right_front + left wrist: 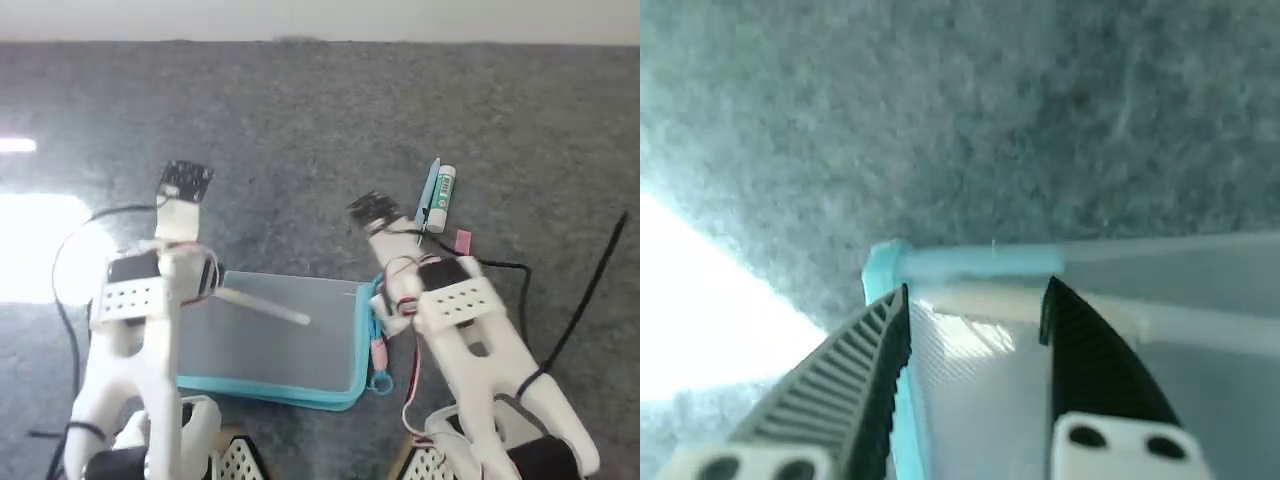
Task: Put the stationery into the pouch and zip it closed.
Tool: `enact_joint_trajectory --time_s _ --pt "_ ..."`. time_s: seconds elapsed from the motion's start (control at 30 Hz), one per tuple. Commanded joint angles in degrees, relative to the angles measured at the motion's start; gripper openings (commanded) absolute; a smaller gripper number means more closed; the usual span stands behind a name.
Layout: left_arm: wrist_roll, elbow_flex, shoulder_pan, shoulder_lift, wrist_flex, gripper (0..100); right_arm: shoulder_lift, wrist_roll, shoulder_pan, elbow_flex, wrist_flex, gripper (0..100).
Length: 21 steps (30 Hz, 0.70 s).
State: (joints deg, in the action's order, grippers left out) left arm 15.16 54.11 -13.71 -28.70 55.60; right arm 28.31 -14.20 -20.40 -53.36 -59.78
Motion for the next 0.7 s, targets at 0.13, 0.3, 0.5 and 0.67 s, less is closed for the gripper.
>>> enact_joint_trajectory --time_s 0.13,0.3,0.5,0.67 --pt "-1.1 -20.1 0.7 6.9 4.6 21 22.9 0.8 13.8 1.6 -1.5 30.3" --pt "-1.4 -27.1 0.3 6.8 9.7 21 34.9 0.7 9.2 1.3 -8.2 30.3" --pt "-2.6 -28.1 0.5 6.8 12.0 21 25.2 0.5 2.8 1.3 -8.3 30.3" --pt "-1.8 -28.2 2.4 6.8 17.7 21 18.0 -3.5 3.8 3.0 -12.0 30.7"
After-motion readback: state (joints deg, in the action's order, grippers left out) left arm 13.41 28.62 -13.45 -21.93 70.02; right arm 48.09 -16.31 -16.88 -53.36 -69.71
